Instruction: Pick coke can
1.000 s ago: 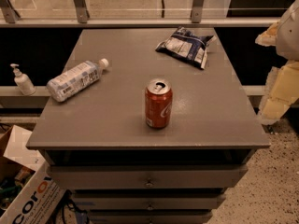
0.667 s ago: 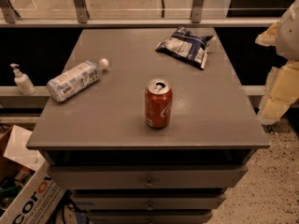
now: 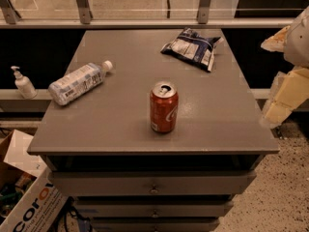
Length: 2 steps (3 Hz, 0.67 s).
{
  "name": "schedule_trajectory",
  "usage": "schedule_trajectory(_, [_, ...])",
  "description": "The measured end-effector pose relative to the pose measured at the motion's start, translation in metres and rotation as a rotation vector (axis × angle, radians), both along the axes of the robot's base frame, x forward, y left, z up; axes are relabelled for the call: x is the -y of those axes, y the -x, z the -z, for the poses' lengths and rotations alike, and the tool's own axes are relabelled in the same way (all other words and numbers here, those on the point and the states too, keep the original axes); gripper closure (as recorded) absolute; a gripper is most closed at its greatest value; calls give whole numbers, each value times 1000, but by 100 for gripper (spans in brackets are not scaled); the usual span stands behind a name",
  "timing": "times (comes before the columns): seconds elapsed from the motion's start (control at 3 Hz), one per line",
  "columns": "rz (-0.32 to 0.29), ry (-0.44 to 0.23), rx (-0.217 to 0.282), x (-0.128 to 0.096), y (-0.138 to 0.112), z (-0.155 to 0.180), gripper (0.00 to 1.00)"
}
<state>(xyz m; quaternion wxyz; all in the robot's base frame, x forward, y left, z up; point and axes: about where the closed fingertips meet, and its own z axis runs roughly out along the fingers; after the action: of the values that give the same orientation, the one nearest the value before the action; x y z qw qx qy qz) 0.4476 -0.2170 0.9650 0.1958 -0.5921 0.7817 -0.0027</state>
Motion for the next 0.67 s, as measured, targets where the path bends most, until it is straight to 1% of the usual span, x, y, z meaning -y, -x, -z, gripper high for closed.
schedule_trajectory(0.33, [-20,-126,-9,-12,-1,16,0])
schedule_trajectory(0.67, [-52,-285,-31,-33,0,31,0])
